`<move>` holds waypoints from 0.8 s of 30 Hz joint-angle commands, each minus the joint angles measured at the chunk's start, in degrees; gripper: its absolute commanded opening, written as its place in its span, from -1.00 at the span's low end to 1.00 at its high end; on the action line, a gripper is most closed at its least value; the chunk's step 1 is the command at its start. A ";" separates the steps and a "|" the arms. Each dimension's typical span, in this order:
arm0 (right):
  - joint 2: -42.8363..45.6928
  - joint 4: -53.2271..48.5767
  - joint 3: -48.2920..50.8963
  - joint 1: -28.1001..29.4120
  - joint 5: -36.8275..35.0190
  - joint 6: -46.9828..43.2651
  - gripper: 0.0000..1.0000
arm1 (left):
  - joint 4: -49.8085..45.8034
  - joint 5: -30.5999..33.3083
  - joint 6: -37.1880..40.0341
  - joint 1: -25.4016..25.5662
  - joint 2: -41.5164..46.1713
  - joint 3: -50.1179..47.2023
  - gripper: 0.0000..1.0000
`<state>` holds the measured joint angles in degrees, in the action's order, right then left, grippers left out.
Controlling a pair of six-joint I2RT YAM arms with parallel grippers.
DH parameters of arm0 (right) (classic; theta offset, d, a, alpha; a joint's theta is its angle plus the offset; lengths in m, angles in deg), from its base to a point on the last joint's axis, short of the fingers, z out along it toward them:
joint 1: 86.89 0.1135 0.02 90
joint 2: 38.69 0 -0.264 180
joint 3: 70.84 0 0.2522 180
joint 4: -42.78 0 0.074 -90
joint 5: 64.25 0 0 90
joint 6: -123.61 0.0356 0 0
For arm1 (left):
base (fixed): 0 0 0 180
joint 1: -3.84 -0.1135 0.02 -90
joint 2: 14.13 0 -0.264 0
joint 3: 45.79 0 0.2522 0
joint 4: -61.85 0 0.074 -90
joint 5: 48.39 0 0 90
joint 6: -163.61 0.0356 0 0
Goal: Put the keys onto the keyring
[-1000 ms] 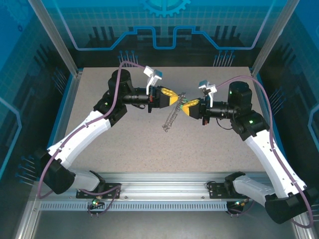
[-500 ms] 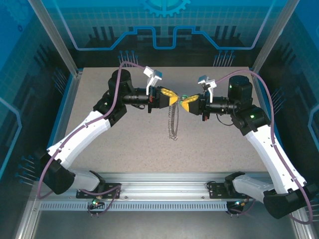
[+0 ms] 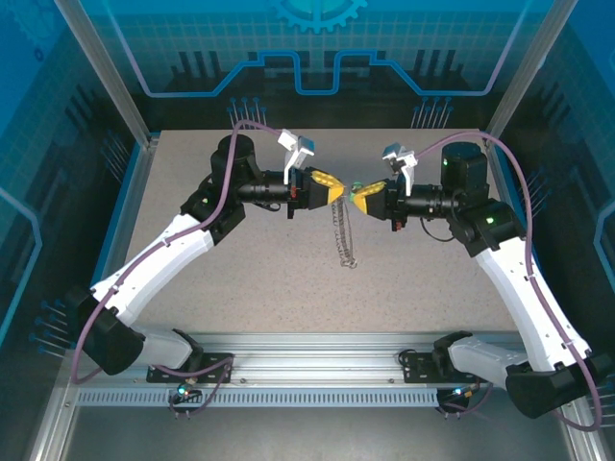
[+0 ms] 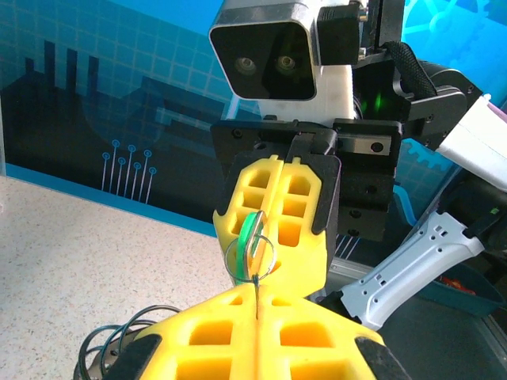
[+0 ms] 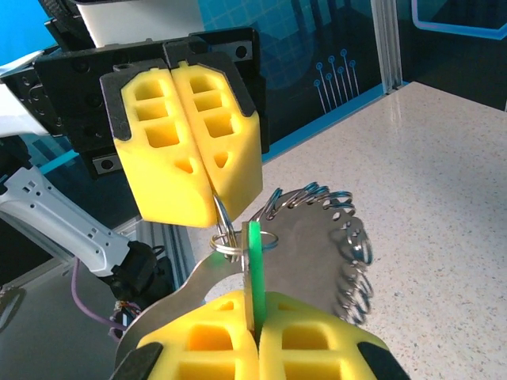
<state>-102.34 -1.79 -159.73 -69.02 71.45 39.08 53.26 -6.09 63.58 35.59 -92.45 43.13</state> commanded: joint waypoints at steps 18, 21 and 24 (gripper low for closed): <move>-2.63 -0.42 -2.88 5.48 -2.99 -0.48 -1.00 | -0.05 -0.77 1.00 0.15 0.93 0.91 -1.00; -2.70 -0.39 -2.73 5.60 -3.41 -0.70 -1.00 | -0.07 -0.65 1.06 0.24 0.81 1.04 -1.00; -2.42 -0.47 -2.74 5.46 -3.90 -0.92 -1.00 | -0.15 -0.65 1.06 0.24 0.72 1.21 -1.00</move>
<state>-104.60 -1.90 -161.11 -64.65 68.89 38.86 51.69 -5.74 63.61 35.42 -92.45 43.13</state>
